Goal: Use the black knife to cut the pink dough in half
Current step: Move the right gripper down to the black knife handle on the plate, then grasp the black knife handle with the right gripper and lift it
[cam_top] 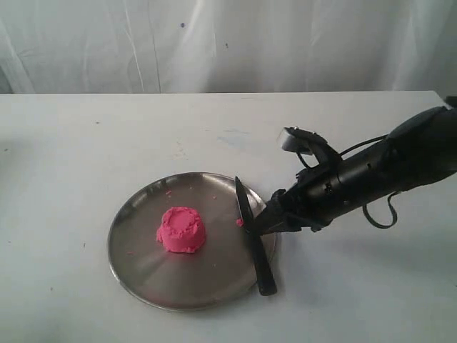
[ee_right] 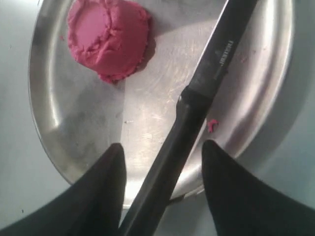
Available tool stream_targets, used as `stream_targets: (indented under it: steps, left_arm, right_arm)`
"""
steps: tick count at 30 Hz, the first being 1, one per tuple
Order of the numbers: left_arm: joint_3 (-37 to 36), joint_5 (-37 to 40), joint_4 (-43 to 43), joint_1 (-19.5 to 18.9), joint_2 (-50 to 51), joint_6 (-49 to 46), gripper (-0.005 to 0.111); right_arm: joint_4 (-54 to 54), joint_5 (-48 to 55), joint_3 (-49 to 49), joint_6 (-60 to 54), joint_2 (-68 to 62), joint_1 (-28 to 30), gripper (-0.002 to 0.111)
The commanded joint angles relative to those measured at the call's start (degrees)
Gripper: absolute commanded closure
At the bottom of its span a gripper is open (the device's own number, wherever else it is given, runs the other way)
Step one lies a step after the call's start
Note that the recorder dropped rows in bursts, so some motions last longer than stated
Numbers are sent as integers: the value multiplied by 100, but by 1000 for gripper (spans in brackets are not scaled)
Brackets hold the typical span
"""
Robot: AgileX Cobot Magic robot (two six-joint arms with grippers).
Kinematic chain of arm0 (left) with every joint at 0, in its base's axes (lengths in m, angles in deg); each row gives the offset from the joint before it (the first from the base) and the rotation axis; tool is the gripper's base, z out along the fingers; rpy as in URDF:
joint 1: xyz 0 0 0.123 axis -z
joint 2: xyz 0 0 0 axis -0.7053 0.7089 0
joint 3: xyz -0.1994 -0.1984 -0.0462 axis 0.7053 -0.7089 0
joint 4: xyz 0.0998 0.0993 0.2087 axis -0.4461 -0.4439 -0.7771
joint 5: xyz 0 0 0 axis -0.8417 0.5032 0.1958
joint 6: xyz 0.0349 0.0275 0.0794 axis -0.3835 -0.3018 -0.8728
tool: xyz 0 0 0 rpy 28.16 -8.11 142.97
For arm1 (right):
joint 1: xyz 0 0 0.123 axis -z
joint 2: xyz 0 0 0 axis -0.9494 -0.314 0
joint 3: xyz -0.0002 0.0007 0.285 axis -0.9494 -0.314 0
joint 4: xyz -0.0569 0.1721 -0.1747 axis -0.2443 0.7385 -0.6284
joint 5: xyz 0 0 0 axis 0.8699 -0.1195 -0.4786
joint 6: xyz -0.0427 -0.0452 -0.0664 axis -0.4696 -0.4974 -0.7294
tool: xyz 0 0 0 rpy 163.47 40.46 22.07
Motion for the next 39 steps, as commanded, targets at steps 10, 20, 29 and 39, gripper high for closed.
stream_targets:
  steps: [10,20,29,39]
  left_arm:
    - [-26,-17,50,10,-24,47,107]
    - [-26,-17,50,10,-24,47,107]
    - [-26,-17,50,10,-24,47,107]
    - [-26,-17,50,10,-24,47,107]
  right_arm:
    - [-355,43,450,-142,-578,-369,63]
    - [-498,-142,462,-43,-873,-443,63]
    - [-736,-234,462,398,-952,-483,64]
    - [-857,-358,486,949,-952,-483,86]
